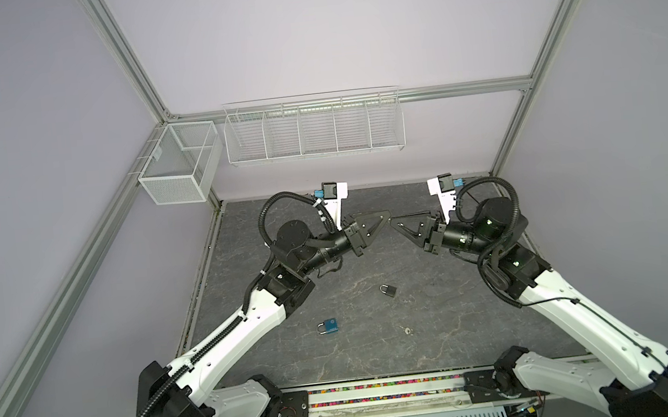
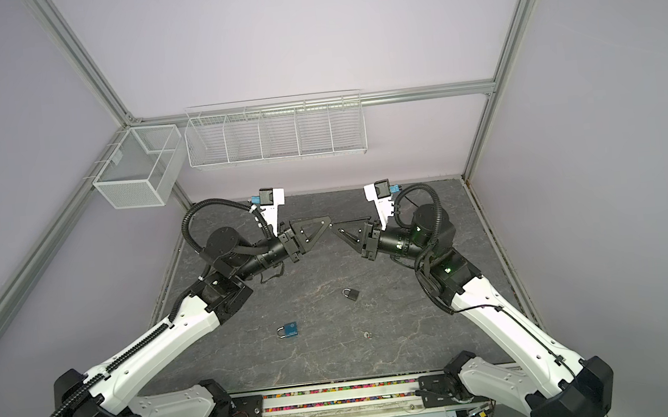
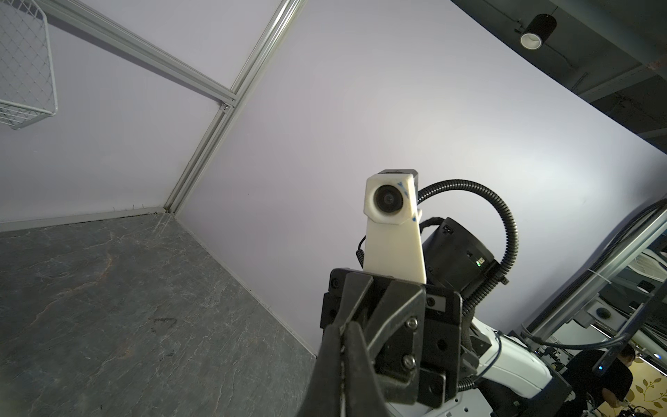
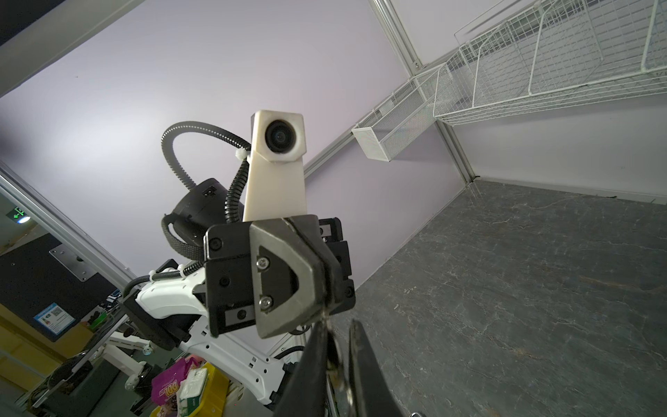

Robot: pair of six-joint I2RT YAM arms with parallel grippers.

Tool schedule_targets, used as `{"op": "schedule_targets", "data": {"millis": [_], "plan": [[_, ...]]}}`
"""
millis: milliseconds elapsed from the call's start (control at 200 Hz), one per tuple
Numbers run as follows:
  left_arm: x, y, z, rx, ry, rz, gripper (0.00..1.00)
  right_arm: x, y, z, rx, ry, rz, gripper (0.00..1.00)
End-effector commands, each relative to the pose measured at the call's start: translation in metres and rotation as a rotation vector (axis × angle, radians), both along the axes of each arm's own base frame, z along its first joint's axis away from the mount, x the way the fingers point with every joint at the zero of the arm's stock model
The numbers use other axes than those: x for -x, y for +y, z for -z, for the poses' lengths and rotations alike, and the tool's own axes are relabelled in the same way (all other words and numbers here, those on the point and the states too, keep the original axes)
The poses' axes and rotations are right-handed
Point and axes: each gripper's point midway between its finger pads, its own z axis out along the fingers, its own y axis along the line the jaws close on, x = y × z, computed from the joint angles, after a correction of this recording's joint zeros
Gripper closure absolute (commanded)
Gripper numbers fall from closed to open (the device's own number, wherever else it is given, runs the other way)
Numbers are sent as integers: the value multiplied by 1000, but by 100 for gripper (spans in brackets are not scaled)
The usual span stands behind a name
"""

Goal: Unlock with the key

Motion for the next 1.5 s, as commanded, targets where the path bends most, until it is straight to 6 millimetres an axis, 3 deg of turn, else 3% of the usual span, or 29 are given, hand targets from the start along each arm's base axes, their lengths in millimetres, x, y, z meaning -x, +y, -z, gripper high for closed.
{"op": "schedule_targets", "data": {"millis": [0,865,1169,1494], "plan": [[-1,7,-16,27,-34,-32,100,4,-3,-1,-8,-6,-7,86],[-7,16,-14,20,-33,-104,100,3,-11,1,-8,14,5,81],[-12,20,-10,11,-26,-142,100,3,-12,0,-9,9,7,94],[-16,28,-4,-9,-13,-200,100,-4,-17,9,60,39,69,94]]}}
